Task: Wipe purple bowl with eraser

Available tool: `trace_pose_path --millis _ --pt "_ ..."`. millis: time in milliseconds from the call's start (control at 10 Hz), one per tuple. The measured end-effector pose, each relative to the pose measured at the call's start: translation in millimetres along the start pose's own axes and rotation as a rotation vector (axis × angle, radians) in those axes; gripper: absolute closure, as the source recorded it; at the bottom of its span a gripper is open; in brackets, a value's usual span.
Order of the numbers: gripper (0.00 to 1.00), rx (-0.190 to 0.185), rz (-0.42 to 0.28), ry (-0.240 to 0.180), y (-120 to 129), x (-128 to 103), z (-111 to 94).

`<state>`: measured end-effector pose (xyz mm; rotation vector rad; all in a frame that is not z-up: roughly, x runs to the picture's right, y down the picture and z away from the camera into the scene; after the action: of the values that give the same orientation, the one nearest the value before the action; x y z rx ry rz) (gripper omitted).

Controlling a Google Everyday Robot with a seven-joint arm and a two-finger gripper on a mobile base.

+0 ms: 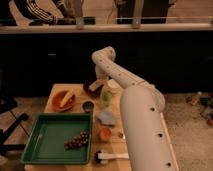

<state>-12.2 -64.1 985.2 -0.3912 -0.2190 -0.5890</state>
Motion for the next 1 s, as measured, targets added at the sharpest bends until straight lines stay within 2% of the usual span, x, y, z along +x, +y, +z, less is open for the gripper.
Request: trace_pose_path --millis 400,1000 --pt "0.88 0.009 0.002 0.008 -16 7 4" --pt "0.88 0.028 -0.042 -0.026 -38 -14 12"
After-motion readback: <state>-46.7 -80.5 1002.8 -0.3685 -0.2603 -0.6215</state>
